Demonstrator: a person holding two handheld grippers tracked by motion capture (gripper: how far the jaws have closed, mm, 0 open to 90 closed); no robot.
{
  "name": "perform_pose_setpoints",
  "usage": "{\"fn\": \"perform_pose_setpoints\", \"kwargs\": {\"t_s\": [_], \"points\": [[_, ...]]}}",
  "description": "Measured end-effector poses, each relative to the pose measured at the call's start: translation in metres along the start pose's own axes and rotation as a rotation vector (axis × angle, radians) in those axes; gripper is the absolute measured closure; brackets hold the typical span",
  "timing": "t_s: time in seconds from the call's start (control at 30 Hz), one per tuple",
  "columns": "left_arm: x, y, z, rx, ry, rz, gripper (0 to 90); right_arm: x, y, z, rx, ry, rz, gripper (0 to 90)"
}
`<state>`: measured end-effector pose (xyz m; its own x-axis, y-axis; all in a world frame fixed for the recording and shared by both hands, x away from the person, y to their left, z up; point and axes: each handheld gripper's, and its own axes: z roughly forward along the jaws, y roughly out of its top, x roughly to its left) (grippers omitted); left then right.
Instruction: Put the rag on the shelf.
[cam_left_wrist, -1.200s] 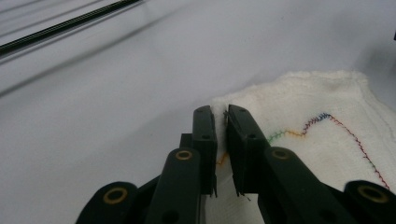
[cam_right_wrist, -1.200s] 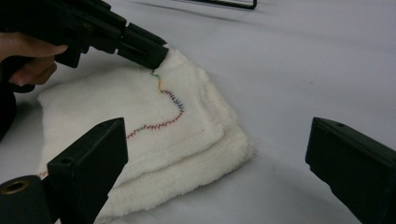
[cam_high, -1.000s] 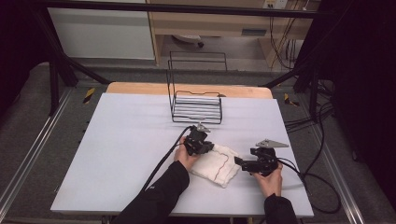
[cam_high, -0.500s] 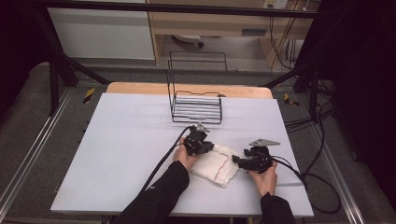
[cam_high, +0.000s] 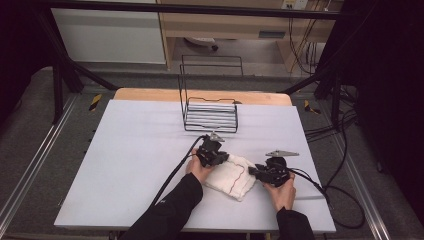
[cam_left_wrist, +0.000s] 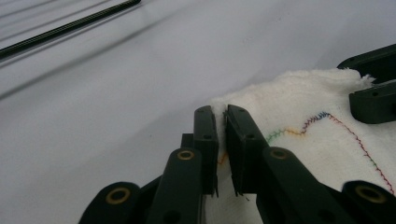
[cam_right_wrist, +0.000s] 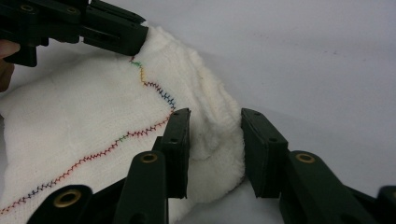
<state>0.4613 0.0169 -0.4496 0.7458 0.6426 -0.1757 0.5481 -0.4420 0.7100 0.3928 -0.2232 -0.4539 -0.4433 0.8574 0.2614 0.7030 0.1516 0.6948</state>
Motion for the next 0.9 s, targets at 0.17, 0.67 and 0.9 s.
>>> {"fn": "perform_pose_setpoints", "kwargs": {"t_s": [0.17, 0.67, 0.9], "points": [[0.001, 0.0, -0.001, -0.002, -0.008, -0.015, 84.1, 0.0, 0.0, 0.001, 0.008, 0.021, 0.027, 71.9], [0.003, 0.001, -0.009, -0.03, -0.025, -0.041, 86.4, 0.0, 0.002, -0.003, -0.003, 0.053, 0.03, 79.7], [0.002, 0.001, -0.023, -0.08, -0.025, -0.029, 86.6, 0.01, 0.007, -0.012, -0.053, 0.055, -0.05, 79.8]]}}
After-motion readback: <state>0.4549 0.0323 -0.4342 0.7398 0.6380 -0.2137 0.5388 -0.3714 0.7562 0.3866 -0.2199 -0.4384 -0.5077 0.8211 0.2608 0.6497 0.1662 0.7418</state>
